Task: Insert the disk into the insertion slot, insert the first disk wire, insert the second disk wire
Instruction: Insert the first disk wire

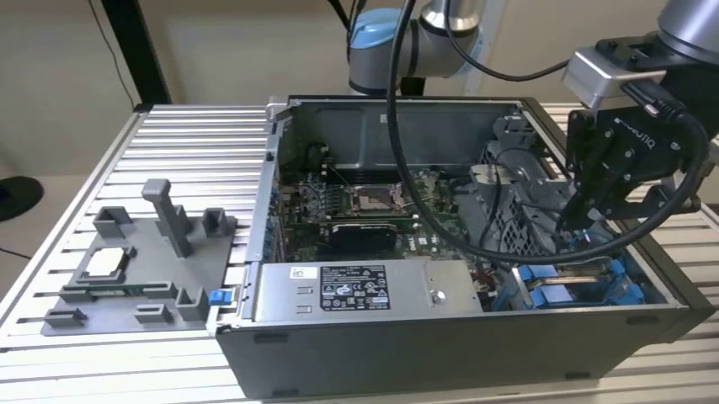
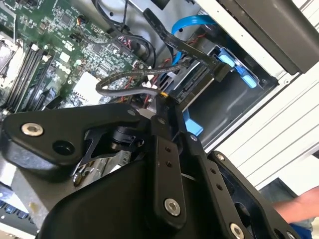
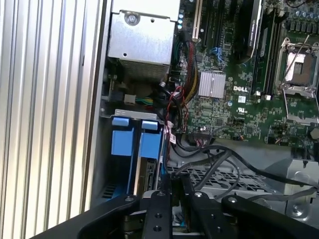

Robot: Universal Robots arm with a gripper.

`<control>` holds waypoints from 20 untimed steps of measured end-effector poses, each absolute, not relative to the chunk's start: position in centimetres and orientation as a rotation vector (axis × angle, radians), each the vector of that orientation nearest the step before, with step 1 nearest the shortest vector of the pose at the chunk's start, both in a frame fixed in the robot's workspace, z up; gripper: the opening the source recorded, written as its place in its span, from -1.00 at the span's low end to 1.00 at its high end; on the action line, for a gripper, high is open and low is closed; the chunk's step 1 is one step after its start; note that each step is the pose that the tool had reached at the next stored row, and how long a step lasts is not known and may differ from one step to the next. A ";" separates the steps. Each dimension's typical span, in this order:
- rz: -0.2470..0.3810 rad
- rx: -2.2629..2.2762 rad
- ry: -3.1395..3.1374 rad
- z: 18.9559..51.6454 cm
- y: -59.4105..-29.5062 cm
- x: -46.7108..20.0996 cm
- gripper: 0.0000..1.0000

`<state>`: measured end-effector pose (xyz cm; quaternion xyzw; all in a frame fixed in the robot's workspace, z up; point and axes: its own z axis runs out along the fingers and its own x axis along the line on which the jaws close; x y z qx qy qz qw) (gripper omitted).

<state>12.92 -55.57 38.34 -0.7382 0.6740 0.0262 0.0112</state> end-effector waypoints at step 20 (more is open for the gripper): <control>0.039 -2.325 2.124 38.3 -56.4 13.3 -1.00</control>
